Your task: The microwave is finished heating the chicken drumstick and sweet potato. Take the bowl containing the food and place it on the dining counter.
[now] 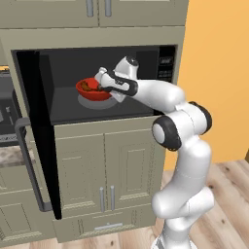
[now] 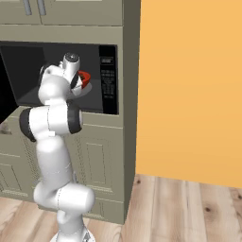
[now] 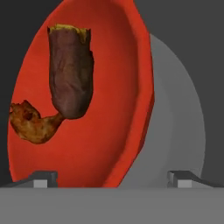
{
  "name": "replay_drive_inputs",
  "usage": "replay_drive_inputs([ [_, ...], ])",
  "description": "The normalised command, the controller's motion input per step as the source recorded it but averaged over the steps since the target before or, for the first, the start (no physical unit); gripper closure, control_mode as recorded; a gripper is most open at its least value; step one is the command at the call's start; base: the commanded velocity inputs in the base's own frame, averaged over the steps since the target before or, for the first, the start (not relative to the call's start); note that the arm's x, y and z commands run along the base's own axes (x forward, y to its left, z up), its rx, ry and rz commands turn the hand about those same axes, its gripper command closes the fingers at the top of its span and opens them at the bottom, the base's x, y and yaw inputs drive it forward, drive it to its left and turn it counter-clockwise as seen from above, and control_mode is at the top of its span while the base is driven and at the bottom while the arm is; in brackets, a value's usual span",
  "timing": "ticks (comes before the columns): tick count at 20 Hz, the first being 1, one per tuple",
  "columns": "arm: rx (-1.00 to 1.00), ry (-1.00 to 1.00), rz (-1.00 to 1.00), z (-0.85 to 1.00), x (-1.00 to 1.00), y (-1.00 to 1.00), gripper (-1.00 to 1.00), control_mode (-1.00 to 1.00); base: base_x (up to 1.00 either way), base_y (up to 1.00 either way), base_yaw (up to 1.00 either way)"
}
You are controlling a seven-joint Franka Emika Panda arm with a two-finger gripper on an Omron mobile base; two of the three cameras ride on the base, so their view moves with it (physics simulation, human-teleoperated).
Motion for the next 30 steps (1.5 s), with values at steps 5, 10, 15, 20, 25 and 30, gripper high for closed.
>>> replay_drive_inputs([
  [5,-0.01,0.0,-0.01,-0.22,0.41,0.09,-1.0,-1.0,0.0,0.0,0.0],
  [10,-0.02,0.0,0.0,-0.44,0.09,0.03,1.0,-1.0,0.0,0.0,0.0],
  [15,0.0,0.0,0.0,-0.03,0.0,0.0,1.0,-1.0,0.0,0.0,0.0],
  [20,0.0,0.0,0.0,-0.07,-0.44,-0.1,1.0,-1.0,0.0,0.0,0.0],
  [25,0.02,-0.07,0.0,-0.02,-0.98,-0.36,1.0,-1.0,0.0,0.0,0.0],
  [30,0.11,-0.28,0.0,0.0,-1.0,-0.59,1.0,-1.0,0.0,0.0,0.0],
])
